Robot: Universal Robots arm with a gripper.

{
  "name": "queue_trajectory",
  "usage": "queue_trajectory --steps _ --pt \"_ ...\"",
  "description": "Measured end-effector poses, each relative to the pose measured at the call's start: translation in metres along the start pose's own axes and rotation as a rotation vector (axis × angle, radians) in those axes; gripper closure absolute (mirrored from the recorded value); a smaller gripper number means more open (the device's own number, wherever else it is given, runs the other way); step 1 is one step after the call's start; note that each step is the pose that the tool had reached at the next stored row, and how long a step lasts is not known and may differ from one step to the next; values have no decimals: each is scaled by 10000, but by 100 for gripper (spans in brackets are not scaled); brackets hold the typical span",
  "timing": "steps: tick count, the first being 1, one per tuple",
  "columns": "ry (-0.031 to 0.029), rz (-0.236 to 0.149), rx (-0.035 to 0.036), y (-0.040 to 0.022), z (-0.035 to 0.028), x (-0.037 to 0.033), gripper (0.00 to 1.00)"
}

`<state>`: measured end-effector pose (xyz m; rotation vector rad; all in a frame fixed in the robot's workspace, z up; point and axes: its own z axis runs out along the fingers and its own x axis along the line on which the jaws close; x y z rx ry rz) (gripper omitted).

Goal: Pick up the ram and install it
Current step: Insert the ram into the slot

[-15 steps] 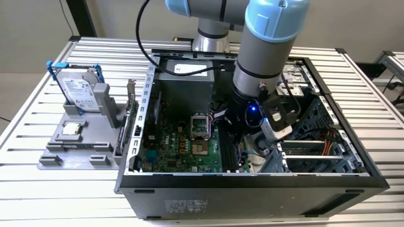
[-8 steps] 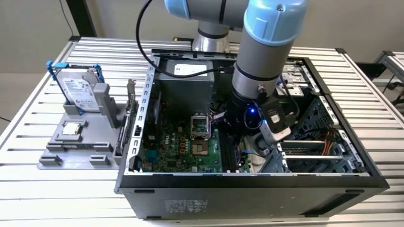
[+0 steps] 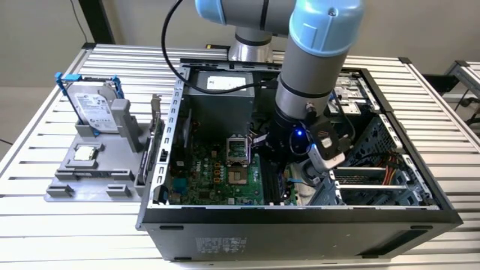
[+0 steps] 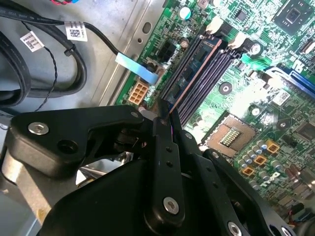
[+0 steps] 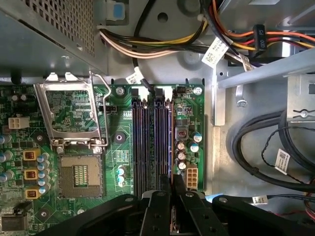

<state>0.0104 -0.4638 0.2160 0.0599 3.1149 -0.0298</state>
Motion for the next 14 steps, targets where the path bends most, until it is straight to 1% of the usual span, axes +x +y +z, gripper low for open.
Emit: queue_trajectory --steps 5,14 --pt "-1 -35 6 -8 -1 8 100" --pt "0 -55 10 -5 1 20 100"
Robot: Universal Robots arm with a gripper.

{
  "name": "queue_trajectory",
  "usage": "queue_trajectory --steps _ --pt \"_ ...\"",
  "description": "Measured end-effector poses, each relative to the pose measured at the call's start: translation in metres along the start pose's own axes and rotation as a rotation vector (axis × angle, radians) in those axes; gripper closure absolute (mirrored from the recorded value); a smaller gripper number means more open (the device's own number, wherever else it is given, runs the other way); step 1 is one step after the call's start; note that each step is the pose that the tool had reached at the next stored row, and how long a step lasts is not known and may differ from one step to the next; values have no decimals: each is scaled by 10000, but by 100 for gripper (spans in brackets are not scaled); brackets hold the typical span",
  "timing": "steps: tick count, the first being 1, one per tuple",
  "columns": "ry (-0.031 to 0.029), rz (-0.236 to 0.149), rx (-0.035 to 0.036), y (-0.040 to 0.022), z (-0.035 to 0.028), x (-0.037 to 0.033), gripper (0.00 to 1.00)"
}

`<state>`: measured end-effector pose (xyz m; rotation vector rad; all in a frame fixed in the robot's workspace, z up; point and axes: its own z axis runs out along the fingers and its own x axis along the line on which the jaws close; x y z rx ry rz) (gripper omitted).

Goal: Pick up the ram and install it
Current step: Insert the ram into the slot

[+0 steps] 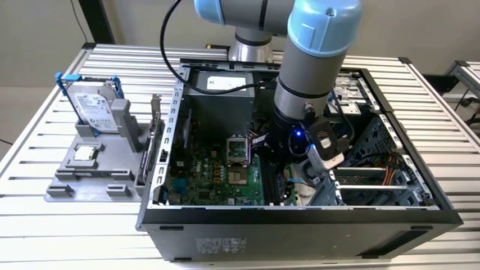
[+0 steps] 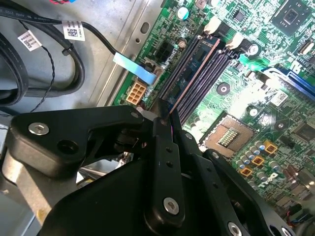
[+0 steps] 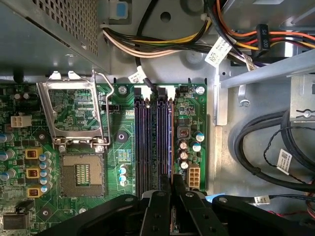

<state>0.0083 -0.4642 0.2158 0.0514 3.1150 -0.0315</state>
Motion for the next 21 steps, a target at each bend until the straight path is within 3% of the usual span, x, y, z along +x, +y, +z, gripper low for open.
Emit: queue_trajectory --steps 9,16,21 --pt "-1 11 19 2 12 1 100" --pt "0 11 32 2 74 3 100" --pt "-1 12 33 3 80 3 100"
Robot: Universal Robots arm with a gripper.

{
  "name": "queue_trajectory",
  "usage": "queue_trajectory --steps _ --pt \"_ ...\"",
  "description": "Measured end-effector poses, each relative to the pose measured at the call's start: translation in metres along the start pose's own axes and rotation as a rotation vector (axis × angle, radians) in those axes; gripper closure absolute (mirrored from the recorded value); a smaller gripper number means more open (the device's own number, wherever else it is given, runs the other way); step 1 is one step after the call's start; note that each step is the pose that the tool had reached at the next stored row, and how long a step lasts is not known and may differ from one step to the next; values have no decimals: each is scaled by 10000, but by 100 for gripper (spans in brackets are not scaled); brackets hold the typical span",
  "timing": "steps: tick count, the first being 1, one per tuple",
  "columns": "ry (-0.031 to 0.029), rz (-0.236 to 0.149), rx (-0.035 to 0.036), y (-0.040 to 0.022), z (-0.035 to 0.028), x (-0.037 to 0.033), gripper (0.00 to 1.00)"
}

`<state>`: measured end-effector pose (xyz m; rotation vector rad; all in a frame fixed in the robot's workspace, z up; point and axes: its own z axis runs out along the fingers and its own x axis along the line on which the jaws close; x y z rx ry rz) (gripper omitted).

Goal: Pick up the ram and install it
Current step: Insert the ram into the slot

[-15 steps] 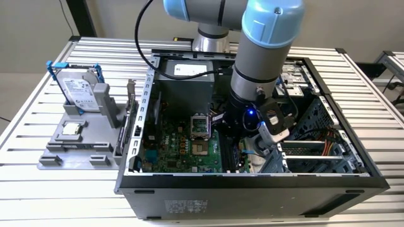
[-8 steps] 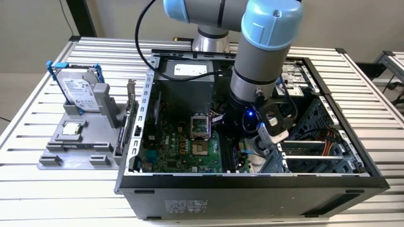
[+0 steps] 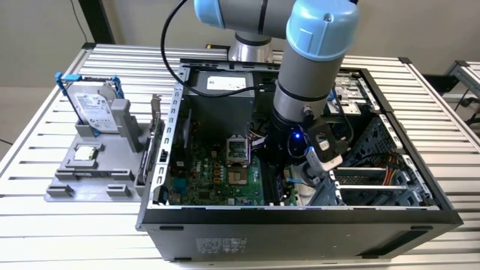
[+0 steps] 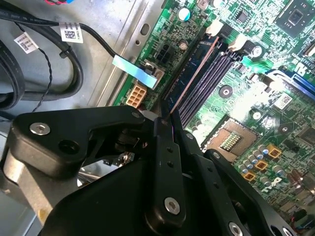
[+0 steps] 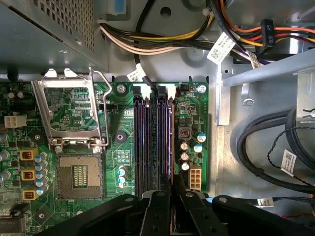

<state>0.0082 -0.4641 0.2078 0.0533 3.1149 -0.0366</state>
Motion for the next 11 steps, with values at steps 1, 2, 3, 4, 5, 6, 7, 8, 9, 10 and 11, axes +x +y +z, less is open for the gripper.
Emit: queue_trajectory --steps 1,2,3,4,5,6,7,8,9,10,11 --pt "0 0 1 0 0 0 100" --pt "0 1 1 0 -3 0 100" --pt "-1 1 -2 0 -8 0 100" --pt "-2 2 -6 0 -13 0 100" --pt "-2 3 -8 0 -20 -1 100" --pt "-2 3 -10 1 -27 -1 100" --pt "4 5 -15 2 -37 -1 100" --pt "19 5 -4 0 -57 -1 100" --pt "36 3 -2 -2 -76 -2 100" --pt "46 2 0 -2 -98 -2 100" --pt "48 3 2 -3 -119 -3 100"
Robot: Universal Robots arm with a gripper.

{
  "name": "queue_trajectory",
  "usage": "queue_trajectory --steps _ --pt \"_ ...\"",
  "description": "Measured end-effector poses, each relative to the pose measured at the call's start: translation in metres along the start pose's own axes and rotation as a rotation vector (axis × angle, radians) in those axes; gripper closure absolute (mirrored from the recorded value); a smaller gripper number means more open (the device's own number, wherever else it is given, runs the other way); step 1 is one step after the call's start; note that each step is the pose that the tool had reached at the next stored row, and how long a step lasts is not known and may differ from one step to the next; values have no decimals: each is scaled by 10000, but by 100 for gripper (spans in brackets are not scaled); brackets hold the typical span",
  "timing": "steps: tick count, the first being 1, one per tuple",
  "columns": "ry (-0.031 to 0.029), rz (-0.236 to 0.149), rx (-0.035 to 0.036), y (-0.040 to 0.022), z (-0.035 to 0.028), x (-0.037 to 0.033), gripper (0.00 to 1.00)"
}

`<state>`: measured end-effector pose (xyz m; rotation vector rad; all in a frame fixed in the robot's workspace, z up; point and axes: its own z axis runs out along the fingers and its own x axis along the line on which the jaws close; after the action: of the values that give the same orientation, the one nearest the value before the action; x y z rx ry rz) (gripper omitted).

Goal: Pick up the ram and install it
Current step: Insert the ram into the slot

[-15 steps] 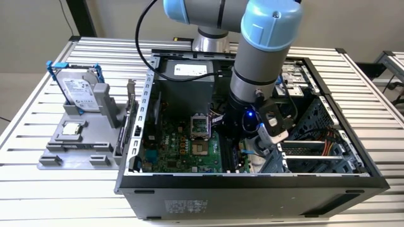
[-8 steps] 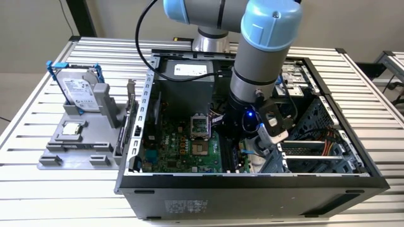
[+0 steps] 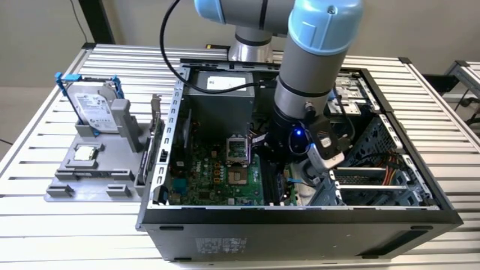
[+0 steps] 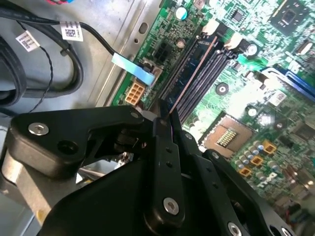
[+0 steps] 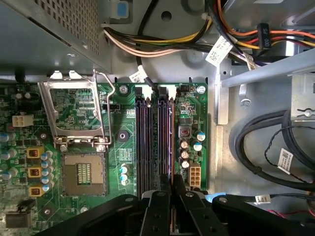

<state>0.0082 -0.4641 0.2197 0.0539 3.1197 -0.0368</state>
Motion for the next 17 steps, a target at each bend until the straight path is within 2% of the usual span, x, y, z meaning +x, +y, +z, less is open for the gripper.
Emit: queue_trajectory --steps 4,6,7,8,9,11,14,17 --pt "0 -2 27 0 -14 -1 100" --pt "1 -1 69 0 -16 0 100" --pt "-3 -2 127 0 -15 0 100" --pt "-7 -4 227 1 -16 0 100" --pt "-11 -6 299 4 -13 -1 100" --pt "-12 -10 398 5 -18 -1 100" --pt "-17 -11 517 34 -17 1 100" --pt "-19 -13 568 45 -18 1 100"
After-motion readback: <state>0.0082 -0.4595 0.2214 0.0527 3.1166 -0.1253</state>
